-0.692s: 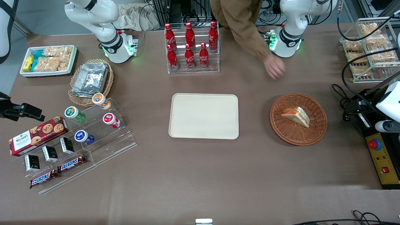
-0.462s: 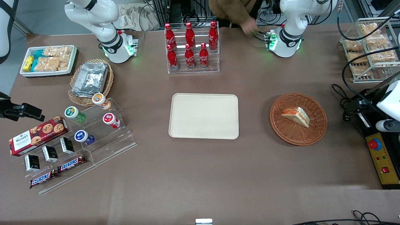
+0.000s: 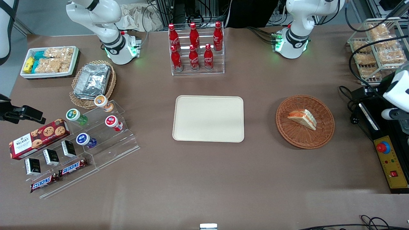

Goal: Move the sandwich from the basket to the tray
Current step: 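Move the left gripper from rest toward the wicker basket, then lower the open left gripper over the wrapped sandwich and close on it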

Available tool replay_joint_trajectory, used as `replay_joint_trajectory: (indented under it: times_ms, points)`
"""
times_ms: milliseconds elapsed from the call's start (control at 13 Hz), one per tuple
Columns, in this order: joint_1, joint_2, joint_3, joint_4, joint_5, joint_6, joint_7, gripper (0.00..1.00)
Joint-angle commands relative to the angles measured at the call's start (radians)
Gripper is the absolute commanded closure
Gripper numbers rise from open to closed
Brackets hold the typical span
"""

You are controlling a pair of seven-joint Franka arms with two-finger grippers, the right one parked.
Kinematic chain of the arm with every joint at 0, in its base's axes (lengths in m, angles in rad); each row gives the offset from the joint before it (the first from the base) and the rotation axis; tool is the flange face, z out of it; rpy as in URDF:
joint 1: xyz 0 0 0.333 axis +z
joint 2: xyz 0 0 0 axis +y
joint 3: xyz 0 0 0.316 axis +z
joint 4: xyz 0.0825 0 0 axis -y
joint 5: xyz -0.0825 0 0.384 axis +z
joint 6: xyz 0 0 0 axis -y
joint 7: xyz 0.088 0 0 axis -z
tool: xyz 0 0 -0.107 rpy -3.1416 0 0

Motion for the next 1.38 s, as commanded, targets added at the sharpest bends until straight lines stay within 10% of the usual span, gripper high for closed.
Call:
replay_joint_trajectory:
  times_ms: [0,385,1308]
  points:
    - [0.013,-0.241,-0.004,-0.419,-0.037,0.238,-0.344,0.00]
    - [0.002,-0.223,-0.043,-0.688,-0.046,0.580,-0.930,0.00]
    - [-0.018,-0.015,-0.049,-0.883,-0.061,0.967,-1.107,0.00]
